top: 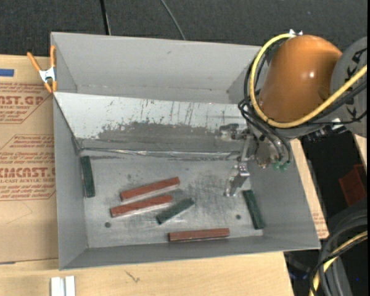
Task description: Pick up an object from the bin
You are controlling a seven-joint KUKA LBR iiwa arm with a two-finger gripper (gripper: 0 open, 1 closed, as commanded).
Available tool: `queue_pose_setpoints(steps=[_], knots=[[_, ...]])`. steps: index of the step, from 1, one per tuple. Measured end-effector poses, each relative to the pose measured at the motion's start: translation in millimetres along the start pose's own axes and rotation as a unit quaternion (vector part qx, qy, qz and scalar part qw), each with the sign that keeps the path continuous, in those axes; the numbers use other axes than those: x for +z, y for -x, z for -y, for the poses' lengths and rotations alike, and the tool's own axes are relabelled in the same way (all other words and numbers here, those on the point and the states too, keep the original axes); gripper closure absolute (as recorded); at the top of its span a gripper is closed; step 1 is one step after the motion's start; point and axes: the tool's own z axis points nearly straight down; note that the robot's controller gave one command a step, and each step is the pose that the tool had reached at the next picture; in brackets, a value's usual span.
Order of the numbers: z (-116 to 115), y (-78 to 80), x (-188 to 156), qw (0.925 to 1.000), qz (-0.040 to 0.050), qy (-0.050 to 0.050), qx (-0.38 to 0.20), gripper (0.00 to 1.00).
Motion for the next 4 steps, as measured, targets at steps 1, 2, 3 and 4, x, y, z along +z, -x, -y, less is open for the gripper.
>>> queue_pose_setpoints(steps=[1, 2, 3, 4], knots=[[-10, -7.2, 53, 0.9994, 0.0026, 0.0, 0.033, 0.0], [-50, -8.7, 64, 0.9899, -0.0023, 0.0, 0.142, 0.0], [-41, 14.6, 117, 0.9884, 0.003, 0.0, 0.152, 0.0], [-91, 3.6, 173, 0.9881, 0.005, 0.003, 0.154, 1.0]])
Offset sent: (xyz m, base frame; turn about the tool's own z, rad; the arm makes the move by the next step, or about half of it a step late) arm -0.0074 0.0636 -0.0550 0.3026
